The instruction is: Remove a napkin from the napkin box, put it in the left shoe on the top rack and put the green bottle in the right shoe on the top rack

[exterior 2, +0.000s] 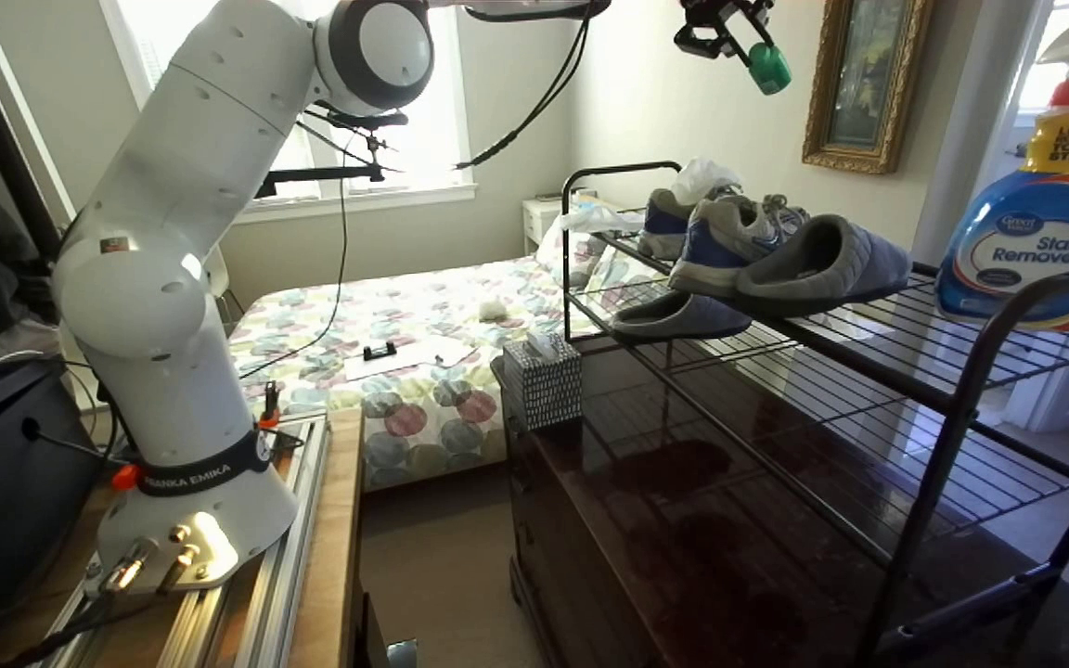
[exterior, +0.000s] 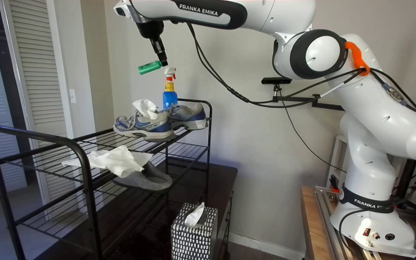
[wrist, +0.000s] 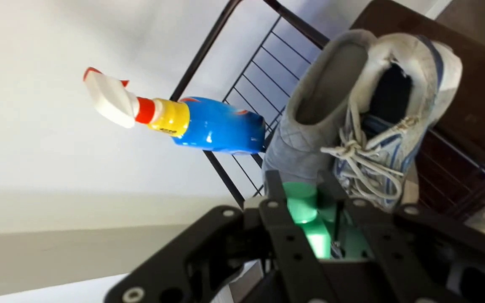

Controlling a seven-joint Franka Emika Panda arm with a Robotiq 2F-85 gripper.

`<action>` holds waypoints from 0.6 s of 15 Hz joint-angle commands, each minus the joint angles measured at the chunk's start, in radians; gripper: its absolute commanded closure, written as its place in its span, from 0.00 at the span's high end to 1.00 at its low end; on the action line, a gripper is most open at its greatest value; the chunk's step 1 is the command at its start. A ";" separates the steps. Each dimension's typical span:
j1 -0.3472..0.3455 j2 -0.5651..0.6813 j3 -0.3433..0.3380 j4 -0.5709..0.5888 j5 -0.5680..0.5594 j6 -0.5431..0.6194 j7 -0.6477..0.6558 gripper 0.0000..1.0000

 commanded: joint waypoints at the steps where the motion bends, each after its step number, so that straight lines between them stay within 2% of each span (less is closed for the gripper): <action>1: 0.013 -0.025 -0.028 -0.056 -0.077 -0.004 -0.173 0.06; 3: 0.005 -0.035 -0.023 -0.079 -0.079 0.005 -0.270 0.06; 5: -0.018 -0.048 0.013 -0.089 -0.018 0.024 -0.347 0.06; 7: -0.030 -0.041 0.059 -0.069 0.067 0.021 -0.336 0.06; 8: -0.018 -0.011 0.019 -0.041 0.010 0.005 -0.314 0.25; 9: -0.020 -0.011 0.034 -0.041 0.029 0.005 -0.316 0.25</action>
